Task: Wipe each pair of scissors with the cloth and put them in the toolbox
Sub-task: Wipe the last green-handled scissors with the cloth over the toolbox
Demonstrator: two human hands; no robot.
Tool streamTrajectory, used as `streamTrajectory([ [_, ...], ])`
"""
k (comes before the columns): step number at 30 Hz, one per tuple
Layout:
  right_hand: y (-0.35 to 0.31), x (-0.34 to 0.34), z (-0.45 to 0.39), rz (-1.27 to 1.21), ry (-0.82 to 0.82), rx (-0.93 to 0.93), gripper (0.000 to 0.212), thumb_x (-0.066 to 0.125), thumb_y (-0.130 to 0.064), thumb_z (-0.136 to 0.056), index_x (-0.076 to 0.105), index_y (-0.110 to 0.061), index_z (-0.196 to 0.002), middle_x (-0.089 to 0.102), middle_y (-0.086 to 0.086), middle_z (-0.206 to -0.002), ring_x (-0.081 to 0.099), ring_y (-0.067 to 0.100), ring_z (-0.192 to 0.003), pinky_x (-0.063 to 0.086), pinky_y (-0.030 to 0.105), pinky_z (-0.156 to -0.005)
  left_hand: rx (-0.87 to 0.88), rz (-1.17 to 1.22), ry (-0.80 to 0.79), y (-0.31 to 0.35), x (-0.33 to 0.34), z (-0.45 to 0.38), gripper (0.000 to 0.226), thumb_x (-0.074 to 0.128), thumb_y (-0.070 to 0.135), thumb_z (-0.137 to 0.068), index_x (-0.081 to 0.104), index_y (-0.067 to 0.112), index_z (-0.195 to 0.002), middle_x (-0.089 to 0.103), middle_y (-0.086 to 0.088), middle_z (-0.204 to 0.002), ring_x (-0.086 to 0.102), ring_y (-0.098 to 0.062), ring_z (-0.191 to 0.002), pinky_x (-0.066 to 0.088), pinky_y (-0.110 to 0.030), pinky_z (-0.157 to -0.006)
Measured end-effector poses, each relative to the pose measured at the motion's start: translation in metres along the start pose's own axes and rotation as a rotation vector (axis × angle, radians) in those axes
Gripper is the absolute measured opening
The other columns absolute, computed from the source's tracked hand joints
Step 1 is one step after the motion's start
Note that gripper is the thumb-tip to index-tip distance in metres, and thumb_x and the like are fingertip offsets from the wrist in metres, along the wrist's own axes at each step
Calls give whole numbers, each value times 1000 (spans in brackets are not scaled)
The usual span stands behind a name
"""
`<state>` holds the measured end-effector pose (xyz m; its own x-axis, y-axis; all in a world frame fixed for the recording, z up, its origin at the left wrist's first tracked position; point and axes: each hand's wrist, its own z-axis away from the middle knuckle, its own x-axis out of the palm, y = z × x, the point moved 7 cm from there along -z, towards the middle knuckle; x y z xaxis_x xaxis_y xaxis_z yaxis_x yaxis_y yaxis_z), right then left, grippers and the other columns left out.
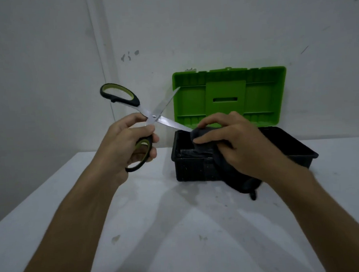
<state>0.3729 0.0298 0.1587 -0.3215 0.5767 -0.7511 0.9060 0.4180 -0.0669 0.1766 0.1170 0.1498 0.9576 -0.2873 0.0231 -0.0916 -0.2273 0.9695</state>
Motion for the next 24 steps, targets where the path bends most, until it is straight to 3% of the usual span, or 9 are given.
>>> streamTrajectory([
  [3,20,-19,3,27,47,109,46,57,6,-86,75,-29,-110,62,-10,-121,47,19,-94,45,35,-83,6,-70,34,0,-14,-3,8,58,8,-93,59,10,-100,64,-7,-63,55,-23,-44,46,-26,-43],
  [8,0,-27,0,-121,174,70,34,64,-5,-92,71,-22,-121,55,-2,-116,54,10,-106,43,16,-92,-35,-265,-104,-9,14,3,10,58,8,-93,65,14,-98,65,-6,-63,60,-22,-44,49,-29,-48],
  [16,0,-6,0,-161,242,124,27,67,-22,-92,71,-27,-118,49,-3,-101,51,6,-89,40,9,-77,-11,-286,-336,-3,54,25,14,58,5,-93,67,14,-96,61,-9,-63,55,-25,-41,45,-26,-42],
  [21,44,-33,16,-34,412,336,27,65,-16,-93,71,-22,-118,48,-2,-101,50,8,-88,36,1,-75,-5,-284,-322,4,48,25,13,59,6,-93,67,16,-90,64,-9,-65,56,-24,-43,47,-28,-46],
  [24,35,-44,18,-16,442,303,30,64,-12,-92,68,-21,-120,46,-1,-107,44,1,-91,35,0,-79,30,-342,-265,5,49,22,11,58,8,-94,66,14,-98,65,-6,-63,59,-23,-42,49,-26,-46],
])
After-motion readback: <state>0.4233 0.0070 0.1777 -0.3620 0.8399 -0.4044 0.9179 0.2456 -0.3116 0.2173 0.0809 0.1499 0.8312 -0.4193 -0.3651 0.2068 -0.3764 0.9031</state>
